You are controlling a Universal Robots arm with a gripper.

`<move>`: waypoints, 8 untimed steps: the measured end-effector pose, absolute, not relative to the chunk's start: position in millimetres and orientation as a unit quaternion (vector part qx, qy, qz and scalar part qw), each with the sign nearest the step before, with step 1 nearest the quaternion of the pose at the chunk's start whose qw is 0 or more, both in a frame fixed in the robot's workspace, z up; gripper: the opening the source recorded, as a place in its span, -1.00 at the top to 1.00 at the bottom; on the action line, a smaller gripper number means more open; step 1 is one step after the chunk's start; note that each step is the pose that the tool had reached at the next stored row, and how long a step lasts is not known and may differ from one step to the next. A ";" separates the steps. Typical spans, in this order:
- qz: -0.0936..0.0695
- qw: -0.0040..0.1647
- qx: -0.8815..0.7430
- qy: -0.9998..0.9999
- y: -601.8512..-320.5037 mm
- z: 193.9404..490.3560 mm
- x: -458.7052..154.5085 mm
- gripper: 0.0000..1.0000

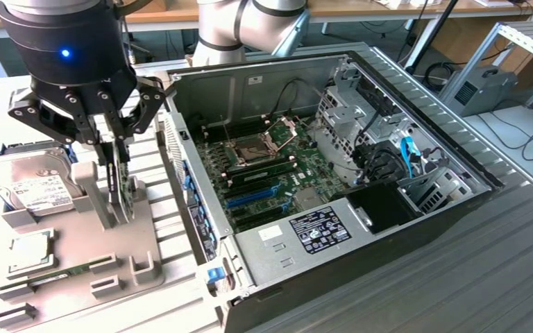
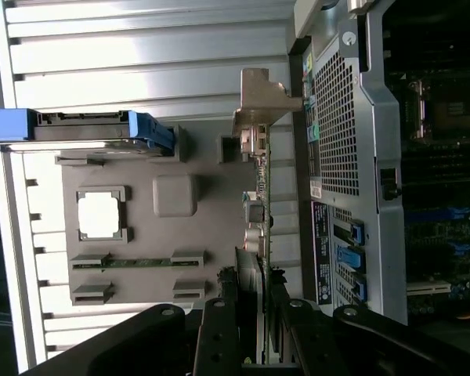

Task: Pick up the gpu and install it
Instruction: 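Pick up the gpu and move the gpu toward the slot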

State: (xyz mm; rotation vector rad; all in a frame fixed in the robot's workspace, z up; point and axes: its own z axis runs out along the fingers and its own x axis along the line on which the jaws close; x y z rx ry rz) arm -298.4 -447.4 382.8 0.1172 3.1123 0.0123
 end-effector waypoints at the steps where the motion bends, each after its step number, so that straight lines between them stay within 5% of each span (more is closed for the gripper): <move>1: 0.004 0.013 0.038 0.999 -447.5 383.4 -298.4 0.47; 8: 0.003 0.014 0.038 0.999 -447.4 387.4 -298.3 0.47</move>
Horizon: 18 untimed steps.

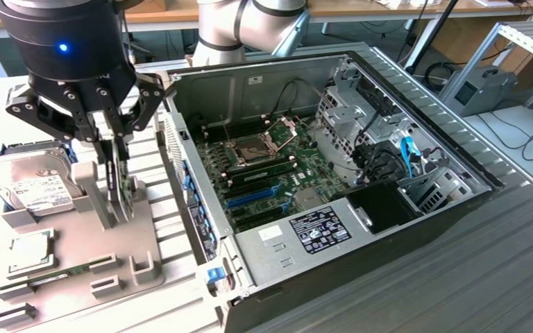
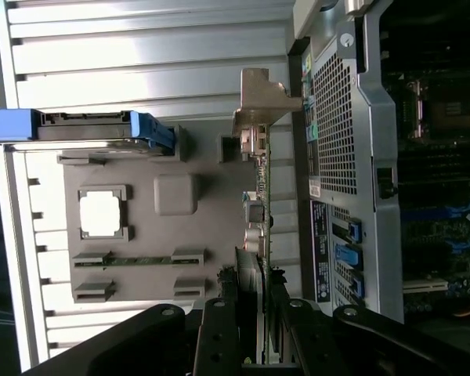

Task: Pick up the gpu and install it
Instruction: 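Pick up the gpu and move the gpu toward the slot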

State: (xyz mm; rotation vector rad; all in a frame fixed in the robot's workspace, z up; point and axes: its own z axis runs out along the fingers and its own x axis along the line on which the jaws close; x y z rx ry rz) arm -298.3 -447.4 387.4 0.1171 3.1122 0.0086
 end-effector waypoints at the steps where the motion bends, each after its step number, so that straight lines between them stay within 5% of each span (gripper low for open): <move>1: 0.003 0.014 0.038 0.999 -447.4 387.9 -298.4 0.47; 18: 0.001 0.014 0.038 0.999 -447.4 397.8 -298.4 0.47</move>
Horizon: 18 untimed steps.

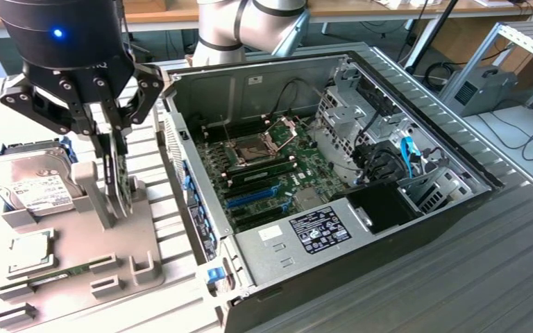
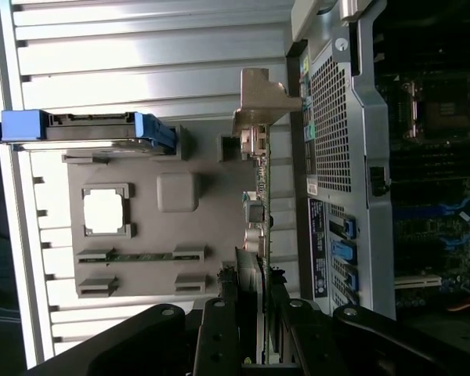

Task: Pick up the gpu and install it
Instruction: 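Pick up the gpu and move the gpu toward the slot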

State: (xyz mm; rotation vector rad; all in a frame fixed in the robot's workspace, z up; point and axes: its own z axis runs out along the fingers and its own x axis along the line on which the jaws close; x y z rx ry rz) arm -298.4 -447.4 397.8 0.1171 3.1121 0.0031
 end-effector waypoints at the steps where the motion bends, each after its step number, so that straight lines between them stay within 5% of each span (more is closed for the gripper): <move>1: 0.001 0.014 0.038 0.999 -447.4 398.3 -298.4 0.47; 18: 0.000 0.014 0.038 0.999 -447.4 409.2 -298.4 0.47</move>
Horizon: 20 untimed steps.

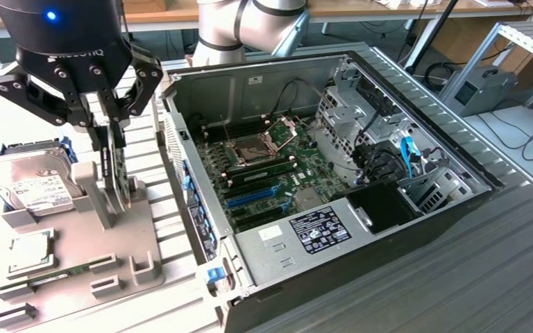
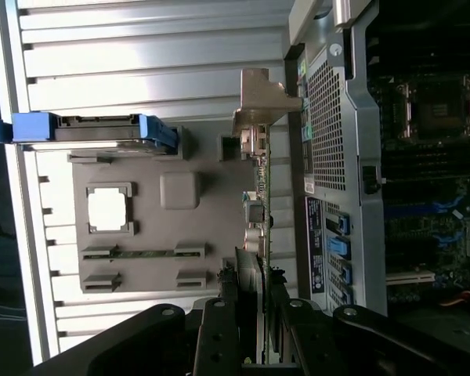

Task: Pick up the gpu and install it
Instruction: 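Pick up the gpu and move the gpu toward the slot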

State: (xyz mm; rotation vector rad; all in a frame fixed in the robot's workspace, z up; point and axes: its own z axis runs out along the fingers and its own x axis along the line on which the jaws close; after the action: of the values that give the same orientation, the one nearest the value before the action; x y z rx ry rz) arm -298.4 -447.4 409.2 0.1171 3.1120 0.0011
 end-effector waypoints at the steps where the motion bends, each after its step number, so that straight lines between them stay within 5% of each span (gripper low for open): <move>1: 0.000 0.014 0.038 0.999 -447.4 410.3 -298.4 0.47; 20: 0.000 0.014 0.038 0.999 -447.4 441.2 -298.4 0.47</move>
State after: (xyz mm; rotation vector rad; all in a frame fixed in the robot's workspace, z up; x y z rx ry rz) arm -298.4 -447.4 441.2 0.1170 3.1120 0.0005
